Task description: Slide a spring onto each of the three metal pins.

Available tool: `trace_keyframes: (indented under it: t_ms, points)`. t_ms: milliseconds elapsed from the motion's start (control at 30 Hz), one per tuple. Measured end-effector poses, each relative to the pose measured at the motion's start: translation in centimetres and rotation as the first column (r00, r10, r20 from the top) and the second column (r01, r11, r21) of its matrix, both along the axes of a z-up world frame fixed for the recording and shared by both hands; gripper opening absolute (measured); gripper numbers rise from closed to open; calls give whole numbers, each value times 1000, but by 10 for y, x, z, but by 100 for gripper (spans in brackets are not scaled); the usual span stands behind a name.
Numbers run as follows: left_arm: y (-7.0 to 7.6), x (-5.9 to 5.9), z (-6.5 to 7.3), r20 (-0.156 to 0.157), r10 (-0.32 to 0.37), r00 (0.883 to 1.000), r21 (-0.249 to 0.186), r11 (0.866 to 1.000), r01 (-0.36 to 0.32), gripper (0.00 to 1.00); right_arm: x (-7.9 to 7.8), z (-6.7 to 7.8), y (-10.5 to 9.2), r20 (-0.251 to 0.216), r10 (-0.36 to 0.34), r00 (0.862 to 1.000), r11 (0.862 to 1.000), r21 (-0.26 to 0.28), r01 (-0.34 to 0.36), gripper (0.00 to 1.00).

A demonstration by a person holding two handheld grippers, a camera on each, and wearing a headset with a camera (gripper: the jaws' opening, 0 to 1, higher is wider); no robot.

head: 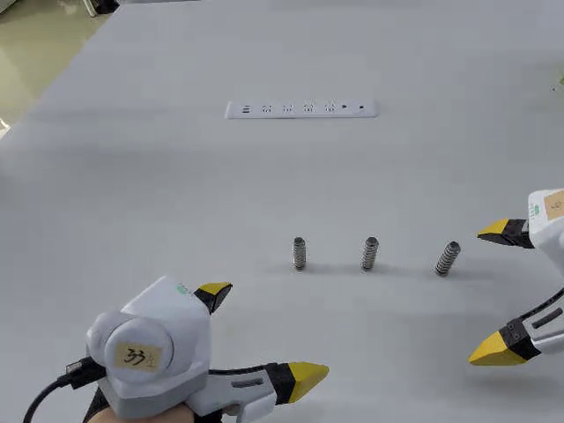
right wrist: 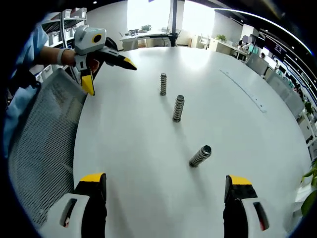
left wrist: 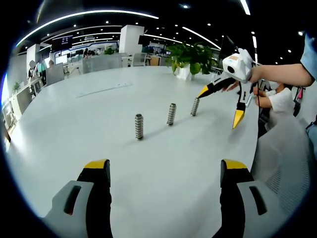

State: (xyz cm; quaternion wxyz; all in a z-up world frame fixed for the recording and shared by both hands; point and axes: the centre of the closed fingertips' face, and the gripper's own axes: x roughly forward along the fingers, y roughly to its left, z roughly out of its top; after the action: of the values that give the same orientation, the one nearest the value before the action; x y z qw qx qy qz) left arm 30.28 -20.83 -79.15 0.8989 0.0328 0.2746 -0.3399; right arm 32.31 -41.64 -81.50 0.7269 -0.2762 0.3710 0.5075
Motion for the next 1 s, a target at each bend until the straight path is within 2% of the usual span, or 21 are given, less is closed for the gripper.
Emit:
trace_keyframes:
  t_ms: [233, 467, 700, 833, 1000]
  points:
    - [7, 3, 8, 13, 11, 1000, 6, 1000, -11, 91, -29, 6, -14, 5, -70, 998, 997, 38, 70, 99]
    - [13, 0, 8, 9, 14, 1000, 22, 1000, -15, 91, -42, 11, -29, 16, -131, 991, 989, 66, 130, 99]
    - [18, -4, 8, 4, 29, 1000, 29, 999, -29, 91, -40, 23, -32, 44, -213, 976, 968, 143, 205, 99]
    - [19, -6, 8, 3, 34, 999, 30, 999, -34, 91, -35, 29, -31, 51, -278, 959, 942, 207, 262, 99]
    - [19, -8, 9, 3, 40, 999, 26, 999, -40, 90, -37, 31, -32, 50, -309, 950, 928, 235, 290, 99]
